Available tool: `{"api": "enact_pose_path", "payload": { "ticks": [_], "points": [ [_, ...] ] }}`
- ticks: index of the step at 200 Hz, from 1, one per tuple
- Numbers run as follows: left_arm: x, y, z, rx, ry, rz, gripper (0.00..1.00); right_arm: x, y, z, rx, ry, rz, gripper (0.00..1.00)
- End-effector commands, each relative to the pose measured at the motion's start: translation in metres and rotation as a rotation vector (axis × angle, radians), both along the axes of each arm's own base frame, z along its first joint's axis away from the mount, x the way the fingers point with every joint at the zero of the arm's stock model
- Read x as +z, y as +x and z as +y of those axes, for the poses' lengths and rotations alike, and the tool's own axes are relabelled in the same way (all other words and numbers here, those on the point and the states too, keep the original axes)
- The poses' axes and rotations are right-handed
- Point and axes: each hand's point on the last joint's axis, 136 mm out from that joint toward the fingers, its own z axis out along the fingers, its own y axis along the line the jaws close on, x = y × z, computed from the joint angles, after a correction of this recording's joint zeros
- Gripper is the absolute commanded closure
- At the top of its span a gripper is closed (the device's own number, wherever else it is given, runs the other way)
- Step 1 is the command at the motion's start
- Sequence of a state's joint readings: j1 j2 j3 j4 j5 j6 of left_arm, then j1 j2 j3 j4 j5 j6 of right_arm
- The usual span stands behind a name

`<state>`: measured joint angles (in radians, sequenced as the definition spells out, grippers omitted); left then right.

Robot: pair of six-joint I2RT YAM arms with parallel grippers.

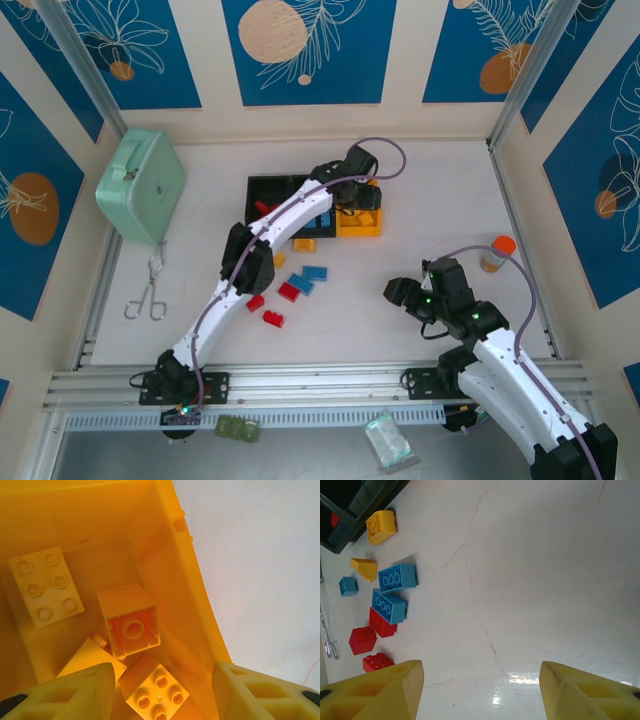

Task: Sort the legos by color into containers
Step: Pick up the lego from the center of the table.

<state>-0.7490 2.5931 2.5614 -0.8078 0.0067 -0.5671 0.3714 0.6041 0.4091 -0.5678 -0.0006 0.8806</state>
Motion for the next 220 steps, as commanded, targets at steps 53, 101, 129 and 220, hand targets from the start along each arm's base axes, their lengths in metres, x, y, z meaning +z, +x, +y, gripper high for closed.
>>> {"api": "enact_pose_path", "payload": {
  "ticks": [53,101,129,220],
  "points": [
    [0.093,-0.046,0.009,-0.095,-0.061,-0.076,0.43,0.012,0.004,0.01,0.039,0.011,-0.007,0.37],
    [0.101,-0.098,0.063,-0.118,-0.032,-0.09,0.41,0.018,0.007,0.029,0.099,-0.029,-0.019,0.36],
    [0.086,-0.13,0.113,-0.093,-0.001,-0.054,0.41,0.023,0.01,0.043,0.141,-0.064,-0.025,0.36],
    [0.015,-0.179,0.23,-0.045,0.093,0.029,0.39,0.032,0.011,0.1,0.36,-0.009,-0.046,0.36]
  ]
}}
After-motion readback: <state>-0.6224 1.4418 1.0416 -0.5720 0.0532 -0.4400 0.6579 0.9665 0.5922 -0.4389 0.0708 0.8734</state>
